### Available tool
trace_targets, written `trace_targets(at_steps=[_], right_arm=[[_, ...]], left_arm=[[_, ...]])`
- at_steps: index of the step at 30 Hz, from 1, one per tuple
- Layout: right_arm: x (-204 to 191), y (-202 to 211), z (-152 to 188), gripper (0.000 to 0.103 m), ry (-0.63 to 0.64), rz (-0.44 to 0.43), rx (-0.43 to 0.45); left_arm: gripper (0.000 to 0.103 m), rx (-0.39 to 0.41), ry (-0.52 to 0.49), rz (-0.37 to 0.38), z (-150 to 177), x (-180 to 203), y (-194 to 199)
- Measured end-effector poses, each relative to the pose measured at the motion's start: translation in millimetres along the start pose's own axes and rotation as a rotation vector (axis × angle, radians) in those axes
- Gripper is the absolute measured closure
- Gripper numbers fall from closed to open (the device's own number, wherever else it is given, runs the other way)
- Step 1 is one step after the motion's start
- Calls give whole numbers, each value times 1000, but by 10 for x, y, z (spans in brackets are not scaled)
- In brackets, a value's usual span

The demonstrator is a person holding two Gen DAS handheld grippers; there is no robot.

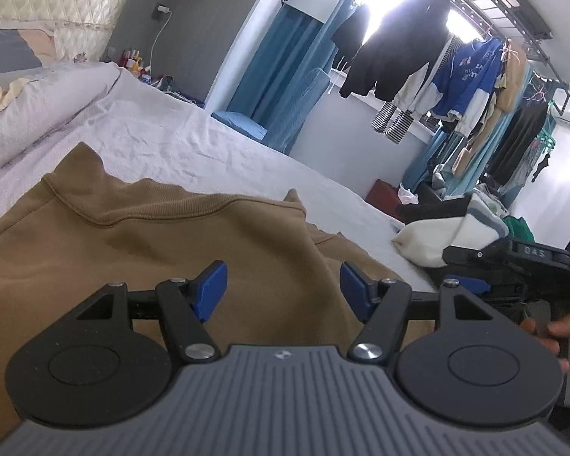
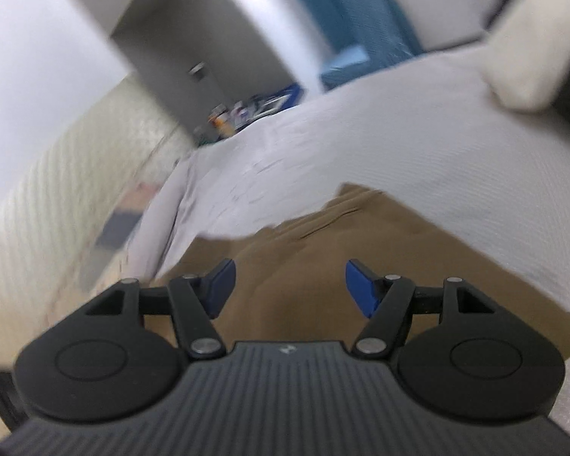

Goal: Fold large clothes
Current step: 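Open both grippers and release the folded hoodie onto the bed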

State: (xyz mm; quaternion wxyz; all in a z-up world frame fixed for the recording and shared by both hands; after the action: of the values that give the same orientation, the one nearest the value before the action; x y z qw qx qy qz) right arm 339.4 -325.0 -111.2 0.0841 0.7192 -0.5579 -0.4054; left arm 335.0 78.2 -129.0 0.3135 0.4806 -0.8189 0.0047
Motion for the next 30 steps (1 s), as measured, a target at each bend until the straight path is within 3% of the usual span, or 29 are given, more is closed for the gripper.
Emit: trace_targets(at_steps=[4,8,17,30], right_arm=[[-421,51,236,47,182,-40,29],[-588,28,391,67,283,-30,17],[-735,-139,620,70,419,49,4],[-708,-791,677,72,409,91,-114]], left_arm=[[33,-25,6,-13,64,-7,-42],[33,-37,-7,-29,100,-29,-82],[32,-74,-41,-82,137,-73,-191],[27,-170,13,-143,153,-395,-671]])
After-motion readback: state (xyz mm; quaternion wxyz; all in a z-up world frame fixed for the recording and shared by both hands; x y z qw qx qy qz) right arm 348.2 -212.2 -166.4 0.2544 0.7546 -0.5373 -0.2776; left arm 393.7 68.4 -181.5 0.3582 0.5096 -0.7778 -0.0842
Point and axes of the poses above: each gripper's, at about its wrist camera, not at the fingertips, and y roughly against the way its jaws point, x to its right, z to its underside, the point moved 6 cm from there along -y, roughly the way its jaws point, and after that the axes turned 11 degrees about z, right-handed, at the moved point
